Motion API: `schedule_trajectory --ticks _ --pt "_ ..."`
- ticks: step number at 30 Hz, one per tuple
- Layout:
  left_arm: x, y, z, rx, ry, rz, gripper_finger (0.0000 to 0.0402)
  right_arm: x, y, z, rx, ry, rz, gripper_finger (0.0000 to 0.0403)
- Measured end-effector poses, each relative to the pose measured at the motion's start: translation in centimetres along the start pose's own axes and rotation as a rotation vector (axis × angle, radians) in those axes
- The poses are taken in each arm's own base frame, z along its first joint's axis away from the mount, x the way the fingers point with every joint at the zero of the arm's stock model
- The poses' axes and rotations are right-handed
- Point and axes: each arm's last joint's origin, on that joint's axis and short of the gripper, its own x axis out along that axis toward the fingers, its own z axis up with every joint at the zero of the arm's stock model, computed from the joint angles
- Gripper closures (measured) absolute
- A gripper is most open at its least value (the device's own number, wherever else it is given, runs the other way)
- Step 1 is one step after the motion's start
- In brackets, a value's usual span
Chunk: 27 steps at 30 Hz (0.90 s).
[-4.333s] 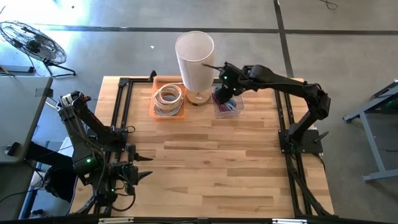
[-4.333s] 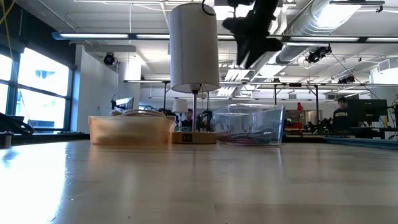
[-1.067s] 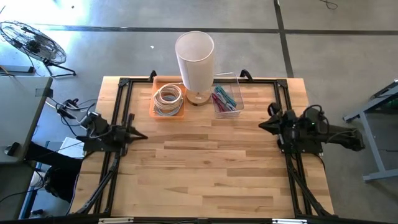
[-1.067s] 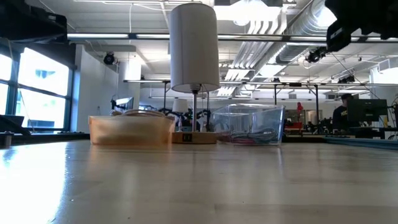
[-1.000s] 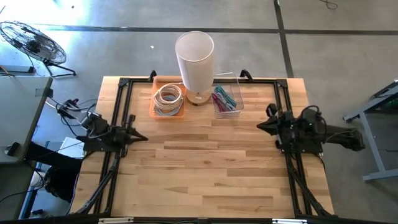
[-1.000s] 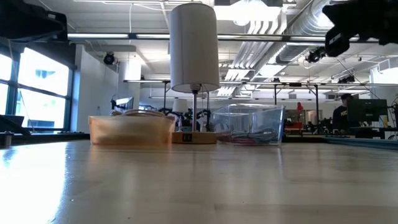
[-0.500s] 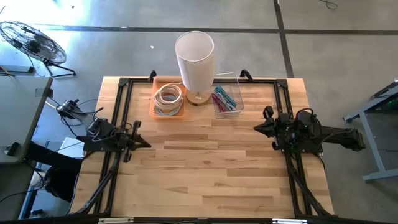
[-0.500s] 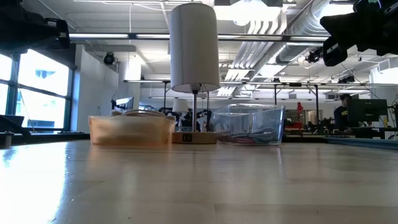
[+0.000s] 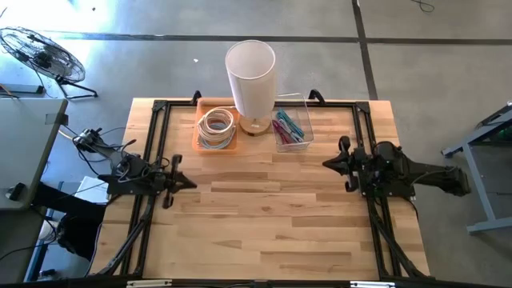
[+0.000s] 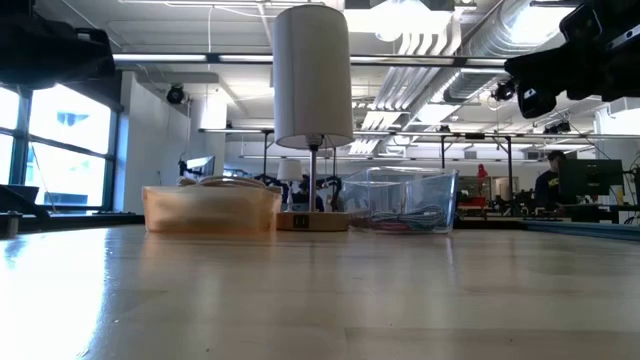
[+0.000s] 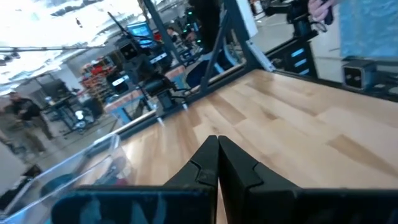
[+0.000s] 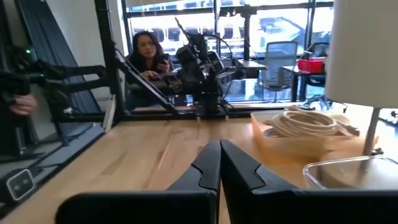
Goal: Pick & Place USB Port
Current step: Return to Home Position
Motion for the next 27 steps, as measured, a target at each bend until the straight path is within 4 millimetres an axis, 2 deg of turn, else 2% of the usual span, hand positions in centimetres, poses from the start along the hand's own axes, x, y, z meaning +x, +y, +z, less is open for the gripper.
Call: schedule_trajectory --ticks 11,24,27 --pt "0.0 0.3 -0.2 0.037 0.033 0.062 0.0401 -0.5 -1.5 0.1 -0.036 0.006 -0.005 0.0403" --pt "0.4 2.1 -1.3 0.036 0.057 0.075 0.0401 -0.9 -2.3 0.1 0.051 0.006 -0.047 0.0403" --pt "0.4 2.5 -1.7 0.027 0.074 0.113 0.0401 -0.9 -2.5 0.1 0.060 0.006 -0.101 0.0403"
